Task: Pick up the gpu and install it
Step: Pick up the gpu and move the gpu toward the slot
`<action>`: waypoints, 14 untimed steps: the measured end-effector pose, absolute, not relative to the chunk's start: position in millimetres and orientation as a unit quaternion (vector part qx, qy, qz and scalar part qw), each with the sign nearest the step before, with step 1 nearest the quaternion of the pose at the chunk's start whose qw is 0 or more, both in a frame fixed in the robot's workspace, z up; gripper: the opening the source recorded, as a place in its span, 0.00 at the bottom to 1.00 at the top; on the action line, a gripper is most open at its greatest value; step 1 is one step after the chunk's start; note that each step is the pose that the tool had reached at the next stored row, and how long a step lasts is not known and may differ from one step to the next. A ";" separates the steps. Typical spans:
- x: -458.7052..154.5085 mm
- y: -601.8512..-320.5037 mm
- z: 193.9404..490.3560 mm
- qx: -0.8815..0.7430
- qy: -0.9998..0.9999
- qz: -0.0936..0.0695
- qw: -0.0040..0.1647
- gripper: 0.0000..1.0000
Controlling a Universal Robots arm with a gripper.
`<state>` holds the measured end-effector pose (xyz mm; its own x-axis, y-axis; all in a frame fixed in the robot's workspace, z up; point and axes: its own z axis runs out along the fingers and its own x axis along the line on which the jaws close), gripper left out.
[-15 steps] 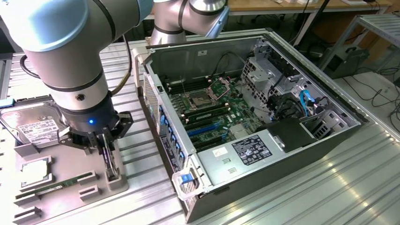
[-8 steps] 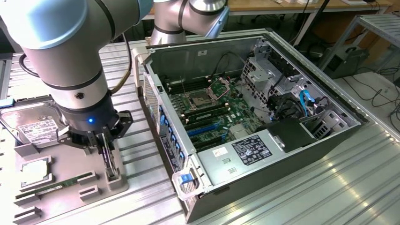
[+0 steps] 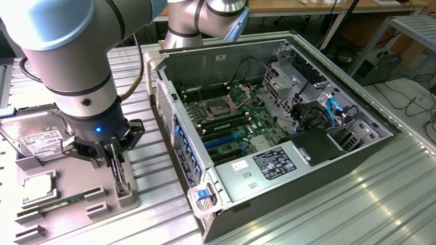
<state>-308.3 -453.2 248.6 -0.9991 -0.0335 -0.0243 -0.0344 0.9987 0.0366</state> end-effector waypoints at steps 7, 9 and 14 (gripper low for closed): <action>-308.3 -453.2 251.0 -0.017 1.000 0.019 0.012 0.27; -308.3 -453.2 251.9 -0.017 1.000 0.019 0.012 0.27; -308.3 -453.2 253.2 -0.017 1.000 0.018 0.012 0.27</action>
